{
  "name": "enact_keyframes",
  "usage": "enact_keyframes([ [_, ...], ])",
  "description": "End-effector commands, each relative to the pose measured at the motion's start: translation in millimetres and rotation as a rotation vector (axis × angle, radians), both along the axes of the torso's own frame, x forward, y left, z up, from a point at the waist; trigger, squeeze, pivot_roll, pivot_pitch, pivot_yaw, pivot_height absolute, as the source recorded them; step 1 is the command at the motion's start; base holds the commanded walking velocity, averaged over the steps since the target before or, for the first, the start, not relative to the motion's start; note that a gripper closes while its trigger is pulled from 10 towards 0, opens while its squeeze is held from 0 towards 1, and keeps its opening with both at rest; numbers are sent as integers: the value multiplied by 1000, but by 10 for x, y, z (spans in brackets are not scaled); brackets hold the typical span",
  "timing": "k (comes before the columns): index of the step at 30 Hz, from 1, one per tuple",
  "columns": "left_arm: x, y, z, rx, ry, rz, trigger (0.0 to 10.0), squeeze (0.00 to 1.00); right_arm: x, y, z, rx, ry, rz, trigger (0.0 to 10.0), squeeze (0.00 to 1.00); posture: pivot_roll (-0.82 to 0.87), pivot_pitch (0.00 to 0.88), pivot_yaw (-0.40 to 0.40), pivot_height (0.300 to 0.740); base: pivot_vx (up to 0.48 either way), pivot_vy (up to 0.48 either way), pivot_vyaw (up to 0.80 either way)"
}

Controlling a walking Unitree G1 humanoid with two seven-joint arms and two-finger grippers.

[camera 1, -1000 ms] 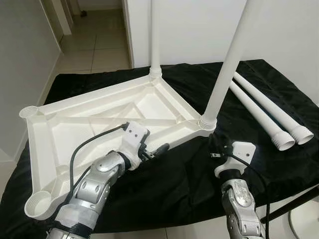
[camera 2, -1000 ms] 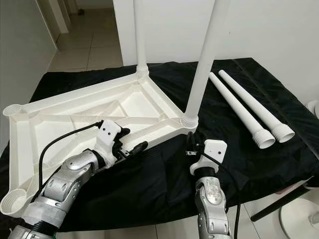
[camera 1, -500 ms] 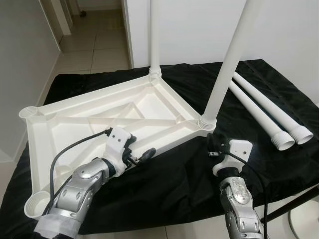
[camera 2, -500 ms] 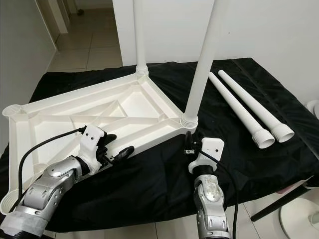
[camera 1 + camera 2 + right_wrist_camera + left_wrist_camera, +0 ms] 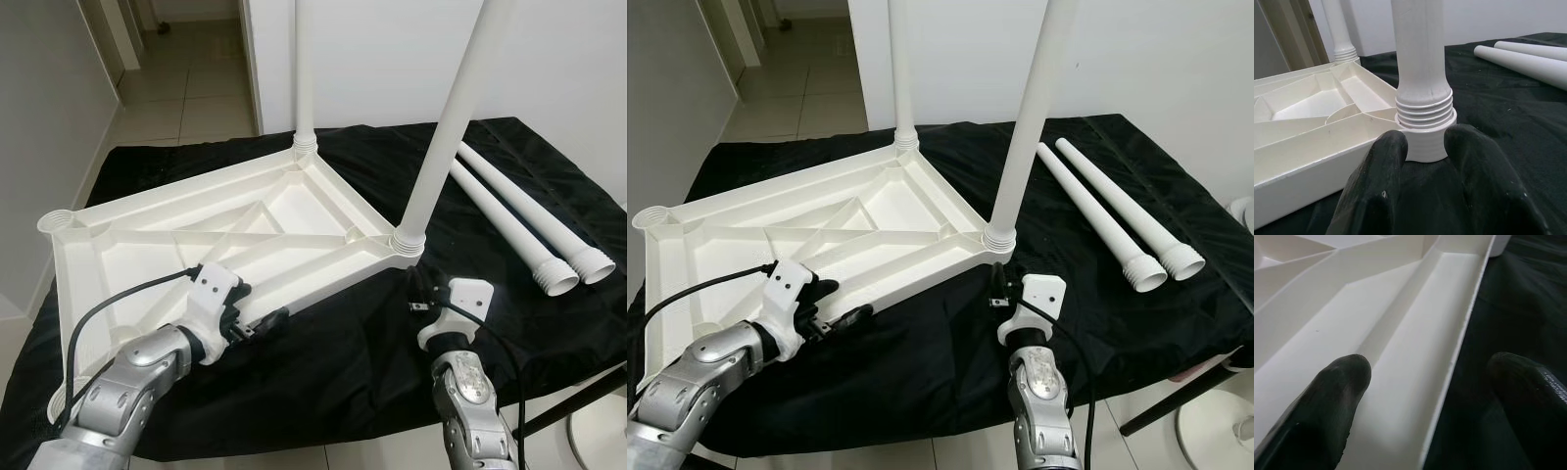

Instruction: Building children table

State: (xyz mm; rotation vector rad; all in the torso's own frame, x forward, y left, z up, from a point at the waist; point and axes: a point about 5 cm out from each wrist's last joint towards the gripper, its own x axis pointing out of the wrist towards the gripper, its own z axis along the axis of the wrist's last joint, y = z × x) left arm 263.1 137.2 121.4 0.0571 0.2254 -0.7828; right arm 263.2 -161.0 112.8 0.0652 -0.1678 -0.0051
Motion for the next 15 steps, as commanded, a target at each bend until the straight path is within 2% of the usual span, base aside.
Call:
enact_keyframes([
  [1, -145, -71, 4, -41, 51, -290, 10000, 0, -9, 17, -44, -2, 19, 4, 10000, 0, -91, 0, 46, 740, 0, 0, 0],
  [15, -231, -23, -69, 13, 89, -325, 10000, 0, 7, 4, -47, -7, 21, 3, 10000, 0, -82, 0, 37, 740, 0, 0, 0],
])
